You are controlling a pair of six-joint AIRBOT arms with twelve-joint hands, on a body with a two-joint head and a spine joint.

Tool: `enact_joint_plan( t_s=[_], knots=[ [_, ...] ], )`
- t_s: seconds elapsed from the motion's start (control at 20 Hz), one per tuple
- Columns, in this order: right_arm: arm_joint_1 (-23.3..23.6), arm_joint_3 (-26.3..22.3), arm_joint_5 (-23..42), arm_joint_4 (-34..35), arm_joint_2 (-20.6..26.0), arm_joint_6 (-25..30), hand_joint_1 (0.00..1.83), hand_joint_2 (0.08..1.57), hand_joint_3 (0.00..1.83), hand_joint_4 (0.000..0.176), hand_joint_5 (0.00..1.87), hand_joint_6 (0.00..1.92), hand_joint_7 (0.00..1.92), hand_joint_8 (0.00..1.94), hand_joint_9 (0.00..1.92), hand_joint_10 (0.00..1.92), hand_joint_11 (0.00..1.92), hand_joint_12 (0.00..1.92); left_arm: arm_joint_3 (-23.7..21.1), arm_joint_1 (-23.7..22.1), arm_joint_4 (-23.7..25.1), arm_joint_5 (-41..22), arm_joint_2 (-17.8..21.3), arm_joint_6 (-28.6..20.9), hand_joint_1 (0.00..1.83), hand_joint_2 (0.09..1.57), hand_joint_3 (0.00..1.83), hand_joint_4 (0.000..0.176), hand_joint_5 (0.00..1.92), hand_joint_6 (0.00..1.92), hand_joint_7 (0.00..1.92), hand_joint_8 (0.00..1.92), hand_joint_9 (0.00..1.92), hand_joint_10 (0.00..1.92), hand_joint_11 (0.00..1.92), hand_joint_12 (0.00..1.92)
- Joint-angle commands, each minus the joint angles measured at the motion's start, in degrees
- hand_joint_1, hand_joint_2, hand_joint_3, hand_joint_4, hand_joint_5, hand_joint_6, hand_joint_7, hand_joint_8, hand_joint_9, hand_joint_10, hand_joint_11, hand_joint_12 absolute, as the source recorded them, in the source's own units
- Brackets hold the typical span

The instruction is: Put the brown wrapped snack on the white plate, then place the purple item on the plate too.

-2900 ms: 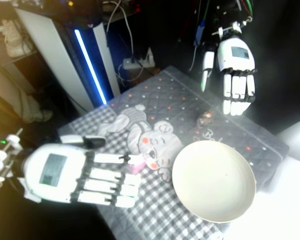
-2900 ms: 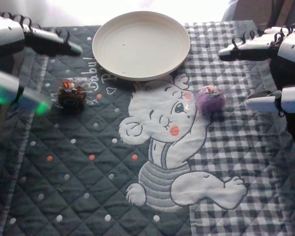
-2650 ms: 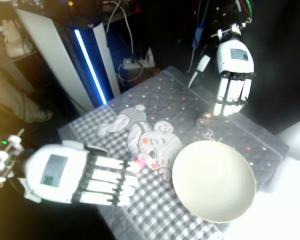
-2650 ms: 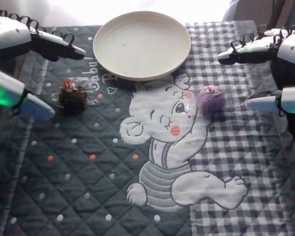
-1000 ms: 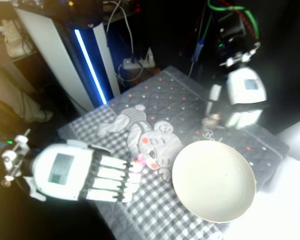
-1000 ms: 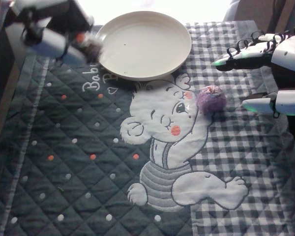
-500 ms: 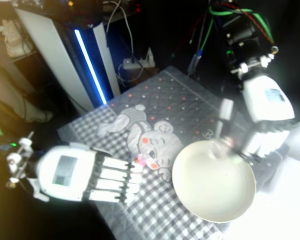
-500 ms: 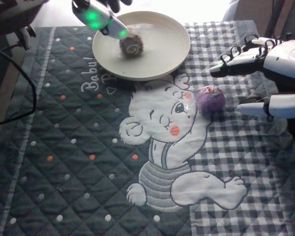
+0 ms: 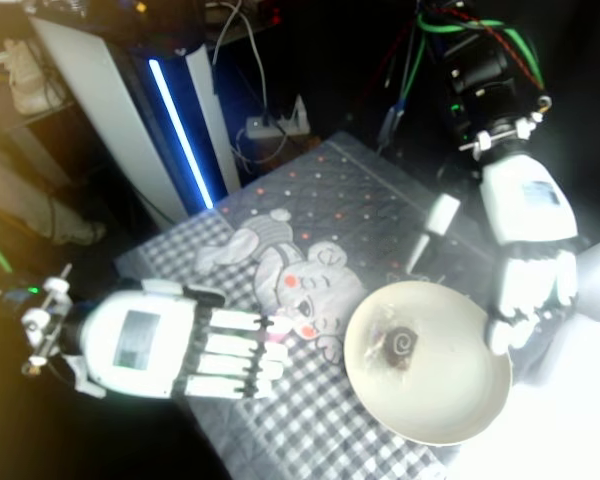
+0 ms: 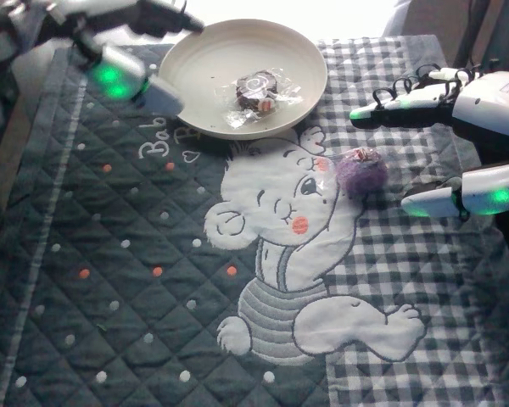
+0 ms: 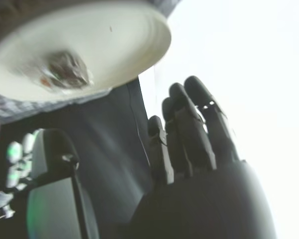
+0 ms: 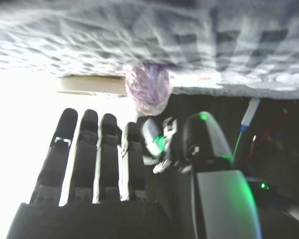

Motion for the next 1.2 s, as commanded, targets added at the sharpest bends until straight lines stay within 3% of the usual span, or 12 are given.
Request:
enact_joint_plan(
  t_s=[0.0,0.2,0.3,0.35,0.5,0.6,0.75,0.8,0.85,1.0,1.05,1.15],
  knots=[
    [1.0,0.2,7.3,2.3,0.6,1.0,0.75,1.03,0.0,0.107,0.28,0.0,0.33,0.0,0.36,0.01,0.07,0.88,-1.4,0.1,-2.5,-9.4,1.7,-0.2,0.68,0.93,0.0,0.136,0.35,0.0,0.37,0.0,0.44,0.0,0.09,1.02],
    [1.5,0.4,7.9,2.4,0.7,1.5,0.69,1.0,0.0,0.075,0.25,0.0,0.27,0.0,0.28,0.0,0.0,0.92,-8.6,4.8,-7.3,-19.2,8.7,-1.2,0.66,0.92,0.0,0.136,0.29,0.0,0.29,0.0,0.25,0.0,0.0,0.57],
    [8.3,0.5,4.0,-3.6,0.1,1.5,0.69,0.98,0.0,0.135,0.25,0.0,0.27,0.0,0.3,0.01,0.0,1.03,-13.4,7.8,-12.0,-25.3,13.7,-0.2,0.65,0.92,0.0,0.123,0.3,0.0,0.28,0.0,0.25,0.0,0.0,0.48],
    [12.1,0.7,1.3,-7.7,-1.0,1.5,0.71,0.97,0.0,0.173,0.24,0.0,0.26,0.0,0.28,0.0,0.0,0.88,-16.1,11.0,-17.0,-29.4,16.6,1.3,0.85,0.89,0.0,0.111,0.29,0.0,0.29,0.0,0.29,0.01,0.0,0.57],
    [15.2,2.3,-1.7,-12.9,-4.0,1.5,0.72,0.95,0.0,0.176,0.25,0.0,0.27,0.0,0.28,0.01,0.0,0.83,-19.6,17.9,-25.8,-38.2,20.0,2.2,0.87,0.9,0.0,0.104,0.28,0.0,0.27,0.0,0.28,0.0,0.0,0.69],
    [15.2,2.4,-3.4,-13.5,-4.1,1.6,0.72,0.96,0.0,0.139,0.27,0.0,0.24,0.0,0.26,0.01,0.0,0.78,-21.0,19.4,-26.9,-40.4,21.3,2.1,0.83,0.87,0.0,0.087,0.35,0.0,0.36,0.01,0.31,0.0,0.0,0.92],
    [15.2,2.6,-5.4,-13.9,-4.0,1.6,0.75,0.97,0.0,0.135,0.28,0.0,0.21,0.0,0.21,0.0,0.0,0.8,-22.3,22.1,-28.6,-42.5,22.3,2.1,0.81,0.87,0.0,0.083,0.35,0.0,0.36,0.0,0.3,0.0,0.0,0.95],
    [15.2,2.7,-6.5,-14.1,-4.0,1.6,0.8,0.94,0.0,0.118,0.31,0.0,0.24,0.0,0.31,0.01,0.0,1.0,-22.3,23.0,-29.5,-42.9,22.3,2.1,0.8,0.88,0.0,0.086,0.34,0.0,0.35,0.0,0.29,0.0,0.0,0.93],
    [15.2,2.7,-8.4,-15.7,-4.0,1.9,0.82,0.94,0.0,0.12,0.3,0.0,0.25,0.0,0.32,0.01,0.0,0.99,-22.3,23.8,-30.5,-43.2,22.3,1.9,0.82,0.88,0.0,0.082,0.34,0.0,0.34,0.0,0.3,0.0,0.0,0.93],
    [15.2,2.6,-11.2,-18.2,-4.1,1.9,0.84,0.96,0.0,0.088,0.3,0.0,0.26,0.0,0.31,0.0,0.0,0.83,-22.4,24.5,-31.0,-43.7,22.4,1.6,0.77,0.89,0.0,0.089,0.34,0.0,0.36,0.0,0.31,0.0,0.0,0.93],
    [15.2,2.5,-11.8,-18.9,-4.1,2.0,0.83,0.97,0.01,0.098,0.3,0.0,0.29,0.01,0.35,0.02,0.06,0.86,-22.4,24.6,-31.1,-43.7,22.4,1.5,0.78,0.9,0.0,0.081,0.34,0.0,0.36,0.0,0.3,0.0,0.0,0.87],
    [15.2,2.5,-12.8,-19.7,-4.0,2.2,0.88,0.96,0.0,0.093,0.36,0.0,0.39,0.0,0.46,0.02,0.18,1.01,-22.4,24.7,-31.2,-43.8,22.3,1.5,0.79,0.9,0.0,0.06,0.36,0.01,0.37,0.0,0.33,0.01,0.0,0.88]
  ],
)
